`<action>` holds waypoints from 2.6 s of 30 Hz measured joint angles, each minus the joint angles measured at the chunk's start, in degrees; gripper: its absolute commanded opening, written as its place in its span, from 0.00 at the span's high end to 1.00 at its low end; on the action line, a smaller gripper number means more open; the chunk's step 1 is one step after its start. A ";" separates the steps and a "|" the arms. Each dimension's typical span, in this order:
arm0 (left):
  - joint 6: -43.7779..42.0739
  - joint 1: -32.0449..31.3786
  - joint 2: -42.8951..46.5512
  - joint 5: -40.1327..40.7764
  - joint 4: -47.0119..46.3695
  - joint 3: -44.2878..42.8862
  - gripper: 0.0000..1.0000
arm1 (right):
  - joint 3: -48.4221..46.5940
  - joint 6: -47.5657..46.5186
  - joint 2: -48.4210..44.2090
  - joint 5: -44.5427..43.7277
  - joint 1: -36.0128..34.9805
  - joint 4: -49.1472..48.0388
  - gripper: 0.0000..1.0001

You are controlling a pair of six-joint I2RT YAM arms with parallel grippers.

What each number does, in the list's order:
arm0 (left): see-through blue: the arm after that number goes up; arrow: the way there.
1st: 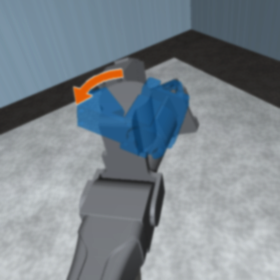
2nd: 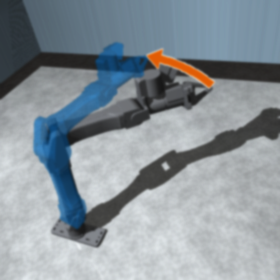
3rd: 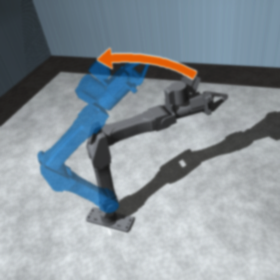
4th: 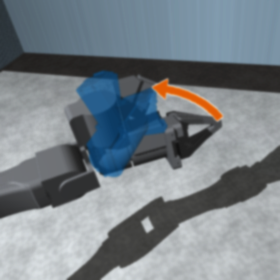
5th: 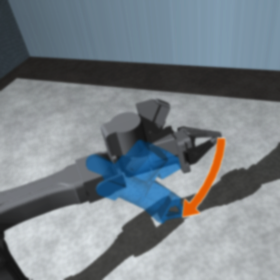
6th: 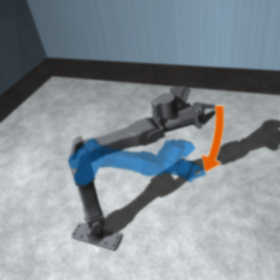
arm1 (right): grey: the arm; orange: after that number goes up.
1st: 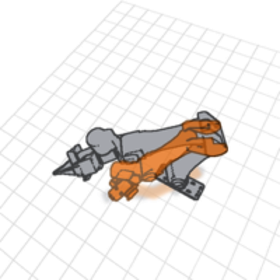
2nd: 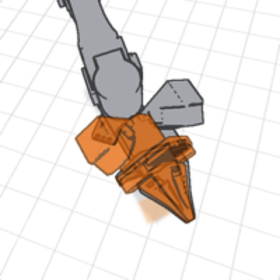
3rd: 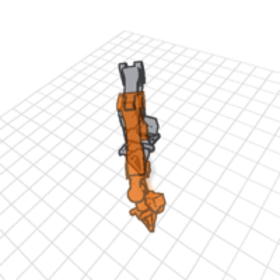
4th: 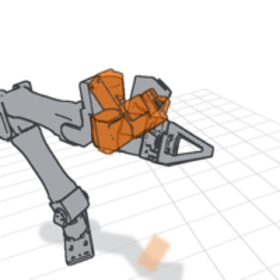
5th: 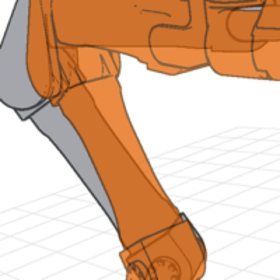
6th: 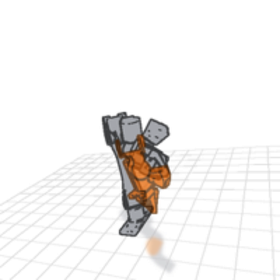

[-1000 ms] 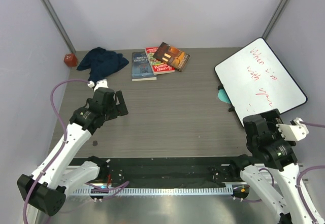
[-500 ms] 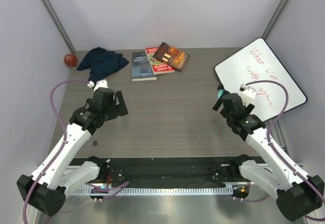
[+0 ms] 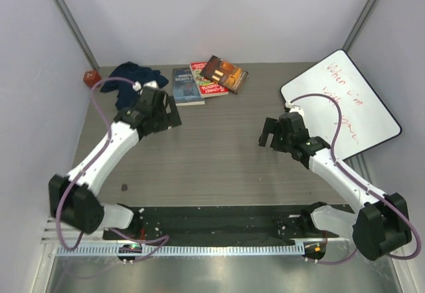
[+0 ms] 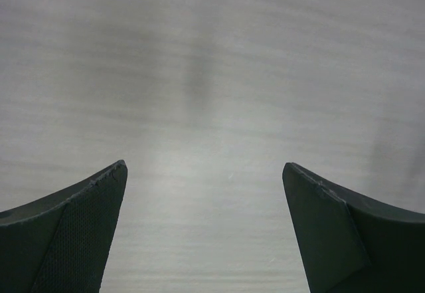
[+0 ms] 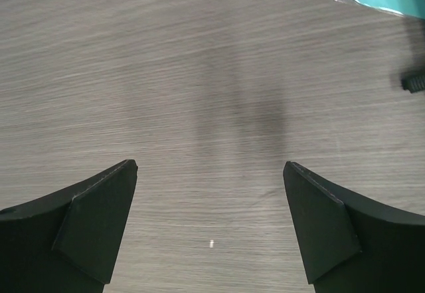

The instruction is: Fold and stack the t-shirts

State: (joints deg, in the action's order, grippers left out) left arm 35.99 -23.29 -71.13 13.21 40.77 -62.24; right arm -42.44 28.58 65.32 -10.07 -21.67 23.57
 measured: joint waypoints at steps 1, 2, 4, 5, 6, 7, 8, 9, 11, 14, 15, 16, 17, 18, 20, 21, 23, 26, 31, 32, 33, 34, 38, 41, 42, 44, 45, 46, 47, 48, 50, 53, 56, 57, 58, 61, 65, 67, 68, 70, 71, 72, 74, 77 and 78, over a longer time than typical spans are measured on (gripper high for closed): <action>-0.02 0.61 -4.44 -0.48 -0.13 -4.07 0.00 | -0.11 0.02 -0.66 1.03 -0.02 -0.35 0.03; -0.02 1.20 -8.72 -0.90 -0.96 -8.07 0.00 | -0.11 0.02 -1.40 1.97 -0.02 -0.63 0.03; -0.13 2.47 -16.09 -1.38 -2.19 -15.21 0.00 | -0.11 0.13 -3.04 3.69 -0.04 -1.09 0.02; -0.24 3.15 -19.65 -1.70 -2.60 -18.49 0.00 | -0.07 0.20 -3.93 4.46 -0.11 -1.33 0.03; -0.24 3.93 -23.39 -2.01 -2.49 -22.51 0.00 | 0.00 0.22 -4.66 4.96 -0.13 -1.49 0.03; -0.24 4.76 -27.02 -2.64 -2.51 -26.27 0.00 | 0.09 0.24 -5.51 5.44 -0.26 -1.66 0.03; -0.24 5.53 -30.49 -3.37 -2.64 -29.66 0.00 | 0.31 0.22 -6.45 5.84 -0.35 -1.79 0.03; -0.20 6.62 -34.69 -4.37 -2.47 -34.07 0.00 | 0.50 0.22 -7.15 6.10 -0.35 -1.75 0.03; -0.17 8.48 -40.68 -5.81 -2.84 -39.50 0.00 | 1.29 0.24 -8.87 6.60 -0.35 -1.75 0.02; -0.15 11.15 -49.16 -7.67 -1.88 -46.99 0.00 | 2.69 0.37 -10.75 7.32 -0.35 -1.70 0.03; -0.17 11.72 -51.58 -8.17 -1.27 -49.35 0.00 | 3.23 0.50 -11.30 7.61 -0.35 -1.64 0.02; -0.20 12.37 -54.29 -8.61 -0.50 -52.17 0.00 | 3.69 0.68 -11.72 7.78 -0.35 -1.60 0.03; -0.22 12.85 -56.57 -8.83 -0.15 -54.42 0.00 | 4.11 0.81 -12.02 7.91 -0.35 -1.53 0.03; -0.26 13.20 -58.31 -8.98 0.26 -56.04 0.00 | 4.42 0.94 -12.28 8.07 -0.37 -1.44 0.03; -0.39 13.51 -60.59 -9.55 0.61 -57.92 0.00 | 4.98 1.22 -12.83 8.26 -0.37 -1.31 0.03; -0.48 13.53 -61.26 -10.14 0.68 -58.29 0.00 | 5.18 1.29 -13.00 8.31 -0.39 -1.29 0.03; -0.63 13.55 -62.55 -12.35 0.44 -58.88 0.00 | 5.66 1.36 -13.40 8.35 -0.39 -1.25 0.03; -0.96 13.55 -64.24 -15.93 -0.55 -59.04 0.00 | 5.86 1.42 -13.60 8.50 -0.39 -1.20 0.03; -1.53 13.51 -66.25 -18.43 -3.76 -57.07 0.00 | 5.86 1.33 -14.34 8.55 -0.39 -0.90 0.03; -1.55 13.51 -66.55 -18.45 -4.26 -56.59 0.00 | 5.86 1.27 -14.53 8.52 -0.39 -0.74 0.03; -1.57 13.51 -66.84 -18.49 -4.81 -56.39 0.00 | 5.86 1.22 -14.75 8.52 -0.39 -0.57 0.03; -1.66 13.57 -66.82 -18.58 -5.38 -56.39 0.00 | 5.86 1.20 -14.86 8.50 -0.39 -0.44 0.03; -1.73 13.77 -67.19 -18.38 -7.50 -56.39 0.00 | 5.86 0.63 -15.08 8.07 -0.39 0.13 0.02; -1.88 14.03 -67.47 -18.53 -8.52 -56.41 0.00 | 5.64 0.31 -14.03 6.84 -0.39 0.20 0.02; -1.99 14.12 -67.56 -18.60 -8.90 -56.41 0.00 | 5.31 0.28 -13.14 6.43 -0.39 0.17 0.02; -2.05 14.32 -67.60 -18.82 -9.73 -56.19 0.00 | 3.61 0.28 -9.57 5.60 -0.39 -0.11 0.02; -2.08 14.40 -67.58 -18.91 -10.43 -55.82 0.00 | 2.51 0.24 -7.39 5.27 -0.39 -0.59 0.02; -2.08 14.49 -67.45 -19.10 -11.56 -55.28 0.00 | 1.01 0.20 -4.92 4.94 -0.39 -1.25 0.02; -2.10 14.60 -67.34 -19.34 -12.74 -54.66 0.00 | -0.92 0.17 -2.12 4.79 -0.39 -1.84 0.02; -2.12 14.69 -67.21 -19.63 -13.53 -54.18 0.00 | -3.21 0.04 0.87 4.72 -0.37 -2.29 0.02; -2.19 14.86 -67.12 -20.39 -15.23 -53.66 0.00 | -7.89 -0.09 6.10 4.74 -0.39 -3.30 0.02; -2.19 15.08 -67.73 -21.46 -16.13 -54.23 0.00 | -13.94 -0.09 11.85 4.81 -0.39 -5.49 0.02; -1.92 15.17 -69.66 -22.80 -16.90 -56.78 0.03 | -15.56 -0.04 12.22 4.85 -0.39 -6.43 0.02; -1.73 15.17 -70.40 -23.47 -17.42 -57.68 0.04 | -15.56 -0.04 11.87 4.85 -0.39 -6.67 0.02; -1.49 15.17 -70.99 -23.80 -17.79 -58.53 0.05 | -15.54 -0.04 11.39 4.76 -0.39 -6.73 0.02; -0.11 15.30 -71.63 -24.52 -18.23 -59.34 0.07 | -15.23 -0.07 9.90 4.57 -0.39 -6.97 0.02; 1.42 15.28 -71.67 -24.57 -18.14 -59.49 0.08 | -14.97 -0.09 9.46 4.39 -0.37 -7.32 0.02; 1.64 14.93 -72.02 -24.15 -17.62 -60.15 0.09 | -15.39 -0.28 10.56 4.39 -0.37 -7.34 0.00; 1.81 14.64 -72.28 -23.89 -17.16 -60.74 0.09 | -15.72 -0.39 11.32 4.39 -0.39 -7.37 0.00; 2.25 13.77 -72.76 -23.43 -16.44 -61.70 0.09 | -17.66 -0.96 14.58 4.20 -0.37 -7.37 0.00; 2.58 13.09 -72.94 -23.28 -16.15 -62.07 0.09 | -19.50 -1.38 17.03 4.20 -0.33 -7.41 0.00; 2.64 12.72 -73.00 -23.26 -16.09 -62.18 0.09 | -21.07 -1.75 19.17 4.26 -0.31 -7.50 0.00; 2.84 11.30 -73.02 -23.23 -15.91 -62.23 0.09 | -27.02 -2.75 25.29 4.66 -0.07 -7.08 0.00; 3.06 9.27 -72.85 -23.32 -16.06 -61.83 0.08 | -40.26 -4.04 37.99 5.92 0.44 -6.93 0.00; 3.06 8.72 -72.52 -23.41 -16.39 -61.16 0.08 | -43.04 -4.37 41.00 6.45 0.55 -7.39 0.00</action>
State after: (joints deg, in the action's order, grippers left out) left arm 39.05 -14.57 -143.65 -10.20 24.38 -123.39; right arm -85.47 24.21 106.32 -3.62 -21.12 16.19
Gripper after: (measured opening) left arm 0.912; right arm 0.996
